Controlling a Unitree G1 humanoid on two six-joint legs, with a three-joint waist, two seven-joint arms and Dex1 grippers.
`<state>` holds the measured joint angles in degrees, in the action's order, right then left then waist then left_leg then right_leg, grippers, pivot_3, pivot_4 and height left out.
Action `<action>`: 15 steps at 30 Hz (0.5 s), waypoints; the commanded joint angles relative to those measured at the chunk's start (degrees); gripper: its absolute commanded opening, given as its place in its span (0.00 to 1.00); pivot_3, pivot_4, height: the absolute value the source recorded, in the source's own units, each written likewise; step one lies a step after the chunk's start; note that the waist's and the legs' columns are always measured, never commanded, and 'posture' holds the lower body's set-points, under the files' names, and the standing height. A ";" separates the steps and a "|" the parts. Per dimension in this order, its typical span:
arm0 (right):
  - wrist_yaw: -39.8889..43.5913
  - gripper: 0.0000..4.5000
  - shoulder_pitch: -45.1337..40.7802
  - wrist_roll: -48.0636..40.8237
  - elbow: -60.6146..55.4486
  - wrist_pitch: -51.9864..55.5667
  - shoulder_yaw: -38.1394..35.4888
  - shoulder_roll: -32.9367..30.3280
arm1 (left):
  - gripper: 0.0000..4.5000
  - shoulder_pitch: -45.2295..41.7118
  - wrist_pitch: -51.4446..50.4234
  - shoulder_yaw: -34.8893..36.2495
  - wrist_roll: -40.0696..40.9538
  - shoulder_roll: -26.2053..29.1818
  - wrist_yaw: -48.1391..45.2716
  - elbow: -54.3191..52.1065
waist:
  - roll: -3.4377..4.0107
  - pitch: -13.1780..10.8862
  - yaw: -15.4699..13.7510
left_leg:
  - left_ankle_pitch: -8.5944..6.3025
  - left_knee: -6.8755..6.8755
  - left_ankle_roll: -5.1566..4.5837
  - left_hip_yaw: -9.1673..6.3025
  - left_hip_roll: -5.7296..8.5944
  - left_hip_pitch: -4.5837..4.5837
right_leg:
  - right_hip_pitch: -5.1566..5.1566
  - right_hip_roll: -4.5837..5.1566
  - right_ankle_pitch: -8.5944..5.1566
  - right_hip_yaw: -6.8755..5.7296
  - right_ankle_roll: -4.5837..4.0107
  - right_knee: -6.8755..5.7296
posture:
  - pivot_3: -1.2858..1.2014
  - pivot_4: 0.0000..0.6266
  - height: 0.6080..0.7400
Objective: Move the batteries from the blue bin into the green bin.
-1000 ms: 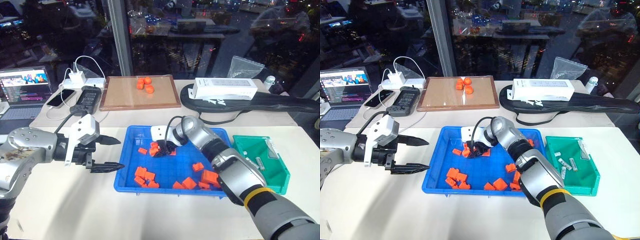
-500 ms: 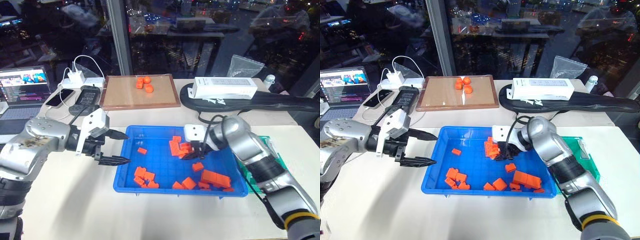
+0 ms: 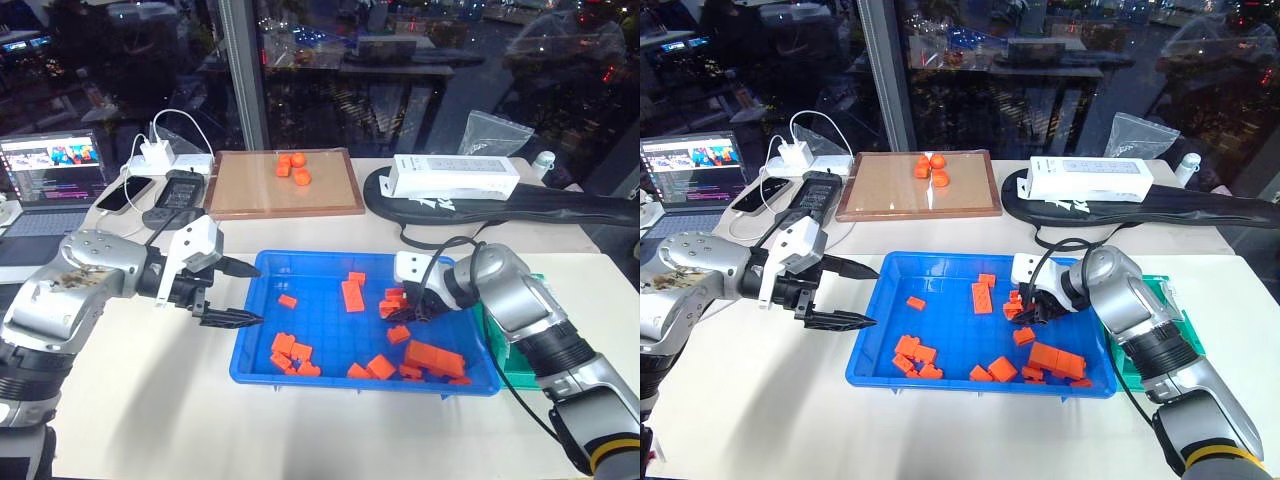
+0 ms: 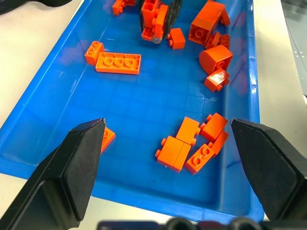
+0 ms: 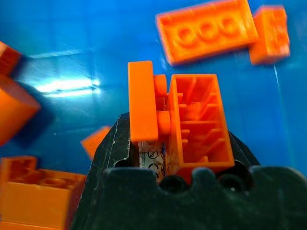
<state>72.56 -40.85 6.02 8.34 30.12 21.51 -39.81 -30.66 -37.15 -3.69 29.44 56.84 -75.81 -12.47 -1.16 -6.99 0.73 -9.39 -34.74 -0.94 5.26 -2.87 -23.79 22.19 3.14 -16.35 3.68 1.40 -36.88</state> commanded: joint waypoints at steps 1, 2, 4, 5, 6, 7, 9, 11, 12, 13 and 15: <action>-2.51 0.59 -3.20 0.31 2.02 -2.36 -1.78 0.18 | 1.00 -0.48 1.10 0.52 -0.21 -0.13 -0.13 -0.63 | 0.00 0.00 0.03 | 0.00 0.00 0.00 -0.01 0.00 0.00 | 0.00 -0.01 0.00 0.00 0.00 -0.01 | 0.52 0.24 1.00; -2.40 0.64 -3.39 0.38 2.30 -2.77 -1.48 -0.07 | 1.00 -0.51 1.08 0.51 -0.25 -0.25 -0.08 -0.61 | 0.00 0.00 0.05 | 0.00 0.01 0.00 -0.01 0.00 0.00 | 0.00 -0.01 0.00 0.00 0.00 0.00 | 0.52 0.24 1.00; -2.28 0.80 -3.69 -0.50 1.85 -2.62 -2.06 -0.30 | 1.00 -0.31 0.96 0.62 -0.19 -0.38 -0.05 -0.81 | 0.00 0.00 0.04 | 0.00 0.02 -0.01 -0.02 -0.01 0.00 | 0.00 -0.02 0.00 0.00 0.00 0.00 | 0.52 0.24 1.00; -2.58 0.89 -4.09 -0.82 1.56 -2.52 -2.70 -0.45 | 1.00 -0.13 0.92 0.71 -0.16 -0.39 -0.04 -0.89 | 0.00 0.00 0.04 | 0.00 0.03 -0.01 -0.02 -0.01 0.00 | 0.00 -0.02 0.00 0.00 0.00 0.00 | 0.52 0.24 1.00; -2.68 0.95 -4.51 -1.08 0.94 -2.27 -3.36 -0.89 | 1.00 0.06 0.98 0.76 -0.23 -0.38 -0.02 -0.92 | 0.00 0.00 0.04 | 0.00 0.03 -0.01 -0.02 -0.01 0.00 | 0.00 -0.02 0.00 0.00 0.00 0.00 | 0.52 0.24 1.00; -2.62 0.99 -4.96 -1.51 -0.09 -1.58 -4.09 -1.41 | 1.00 0.14 1.03 0.75 -0.29 -0.39 -0.02 -0.86 | 0.00 0.00 0.04 | 0.00 0.03 -0.01 -0.02 -0.01 -0.01 | 0.00 -0.02 0.00 0.00 0.01 0.00 | 0.52 0.24 1.00; -1.90 0.99 -5.36 -2.42 -2.53 0.05 -5.06 -2.70 | 1.00 0.19 1.05 0.71 -0.30 -0.47 -0.01 -0.81 | 0.01 -0.02 0.01 | 0.00 0.02 -0.01 -0.01 -0.01 -0.01 | 0.00 -0.01 0.00 0.01 0.01 0.00 | 0.52 0.24 1.00; -1.73 0.99 -5.45 -3.25 -5.50 1.74 -6.41 -4.10 | 1.00 0.29 1.03 0.72 -0.27 -0.47 -0.06 -0.82 | 0.01 -0.02 -0.08 | 0.00 0.02 -0.01 -0.01 0.00 -0.02 | 0.01 0.00 0.00 0.01 0.01 0.00 | 0.52 0.24 1.00; -1.67 0.99 -5.35 -3.76 -7.02 2.79 -7.06 -4.84 | 1.00 0.30 1.05 0.65 -0.33 -0.52 -0.03 -0.79 | 0.01 -0.02 -0.09 | 0.00 0.01 -0.01 -0.01 0.00 -0.02 | 0.00 0.00 0.00 0.01 0.02 0.00 | 0.52 0.24 1.00; -1.35 0.99 -4.92 -4.31 -8.72 3.92 -7.57 -5.71 | 1.00 0.26 1.06 0.54 -0.40 -0.64 0.05 -0.75 | 0.01 -0.02 -0.09 | 0.00 0.01 -0.01 -0.02 -0.01 -0.02 | -0.01 0.00 0.00 0.00 0.01 0.02 | 0.52 0.24 1.00; -0.04 0.99 -3.21 -5.43 -12.52 5.93 -8.26 -8.13 | 1.00 0.20 0.97 0.25 -0.37 -0.94 0.07 -0.86 | 0.01 -0.02 -0.13 | 0.00 0.02 -0.01 -0.02 -0.01 -0.01 | -0.02 0.00 0.00 0.00 0.02 0.02 | 0.52 0.24 1.00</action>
<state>71.38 -44.52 2.02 0.24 34.02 15.32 -45.91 -30.27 -37.15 -3.72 29.17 55.97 -75.72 -12.56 -1.14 -7.01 0.60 -9.39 -34.72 -0.95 5.23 -2.88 -23.81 22.18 3.15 -16.36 3.68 1.41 -36.85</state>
